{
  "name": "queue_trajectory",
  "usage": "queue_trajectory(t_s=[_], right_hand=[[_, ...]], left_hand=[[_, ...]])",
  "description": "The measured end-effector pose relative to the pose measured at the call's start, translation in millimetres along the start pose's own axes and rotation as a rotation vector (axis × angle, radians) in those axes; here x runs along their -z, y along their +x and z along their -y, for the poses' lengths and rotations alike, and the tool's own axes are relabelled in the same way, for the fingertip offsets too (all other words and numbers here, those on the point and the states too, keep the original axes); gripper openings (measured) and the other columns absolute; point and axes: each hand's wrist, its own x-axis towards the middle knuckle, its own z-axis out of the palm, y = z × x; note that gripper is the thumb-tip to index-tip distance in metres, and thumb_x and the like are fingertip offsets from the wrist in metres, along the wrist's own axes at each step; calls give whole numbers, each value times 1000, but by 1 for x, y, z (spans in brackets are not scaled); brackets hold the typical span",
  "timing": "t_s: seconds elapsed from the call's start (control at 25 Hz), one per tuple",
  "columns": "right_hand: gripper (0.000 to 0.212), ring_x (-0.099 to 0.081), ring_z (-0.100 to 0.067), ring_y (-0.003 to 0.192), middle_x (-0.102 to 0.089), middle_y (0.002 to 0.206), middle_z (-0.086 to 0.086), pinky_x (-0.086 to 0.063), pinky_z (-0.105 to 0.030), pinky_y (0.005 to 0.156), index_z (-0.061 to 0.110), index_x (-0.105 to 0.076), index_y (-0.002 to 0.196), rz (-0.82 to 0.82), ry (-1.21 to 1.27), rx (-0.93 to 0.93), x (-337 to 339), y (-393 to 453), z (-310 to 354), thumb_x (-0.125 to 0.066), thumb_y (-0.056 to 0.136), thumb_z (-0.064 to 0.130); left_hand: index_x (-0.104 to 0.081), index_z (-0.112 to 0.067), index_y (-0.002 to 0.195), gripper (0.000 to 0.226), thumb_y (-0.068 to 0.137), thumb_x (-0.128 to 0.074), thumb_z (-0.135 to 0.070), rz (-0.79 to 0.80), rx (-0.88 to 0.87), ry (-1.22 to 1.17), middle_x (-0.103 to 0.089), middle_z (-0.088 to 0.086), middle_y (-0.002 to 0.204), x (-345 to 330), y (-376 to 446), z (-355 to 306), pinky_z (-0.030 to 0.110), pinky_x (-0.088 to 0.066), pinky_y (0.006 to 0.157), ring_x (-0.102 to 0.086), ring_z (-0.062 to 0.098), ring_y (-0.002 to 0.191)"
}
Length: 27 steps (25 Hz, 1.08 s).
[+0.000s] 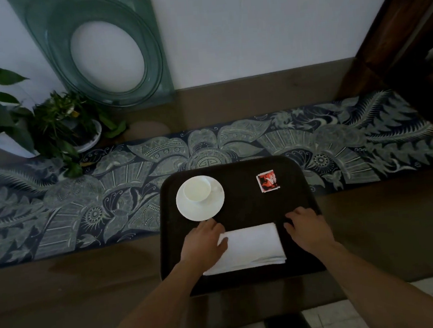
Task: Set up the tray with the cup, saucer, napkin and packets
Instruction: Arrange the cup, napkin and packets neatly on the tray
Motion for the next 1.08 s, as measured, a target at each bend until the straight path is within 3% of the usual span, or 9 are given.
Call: queue_trajectory(t_s=[0.16,0.36,0.52,0.72,0.88,1.08], right_hand=[[41,-46,-22,121,-53,128,-1,-39,-40,97,25,-55,129,-5,-165,116,25,29,-28,-42,96,44],[46,-44,-26,124,-52,129,-5,-36,-44,102,21,-55,129,18,-221,221,54,79,-42,-47,92,48],[57,-38,-27,129,-48,135,-6,-31,-46,107,20,-48,136,36,-216,307,69,116,-44,-56,88,50],[86,-23,-28,141,-36,147,-6,-20,-48,116,20,-26,149,64,-187,407,68,147,-39,-65,81,53],[93,-12,-28,145,-27,152,-4,-10,-49,120,23,-21,151,93,-171,430,61,166,-41,-68,77,54],[84,-11,-27,145,-29,151,-2,-6,-54,118,30,-30,147,45,-174,453,49,176,-52,-63,77,61]], left_hand=[[-55,-25,120,37,90,-54,-47,216,-176,173,-55,1,120,13,71,-39,31,-40,81,-51,18,108],[-55,-21,127,57,82,-59,-55,341,-72,397,-52,9,130,25,161,-75,53,-33,101,-44,29,123],[-50,-23,132,71,73,-65,-60,318,-27,406,-51,7,132,24,201,-75,58,-24,106,-41,29,125],[-25,-27,146,101,64,-68,-67,276,-13,238,-38,5,145,2,215,-64,58,-16,113,-30,27,135],[-25,-27,145,99,64,-67,-65,199,-64,127,-38,3,146,-19,217,-57,54,-16,113,-29,24,136],[-38,-26,138,89,64,-64,-67,134,-89,95,-40,1,137,-27,221,-48,49,-21,112,-34,23,130]])
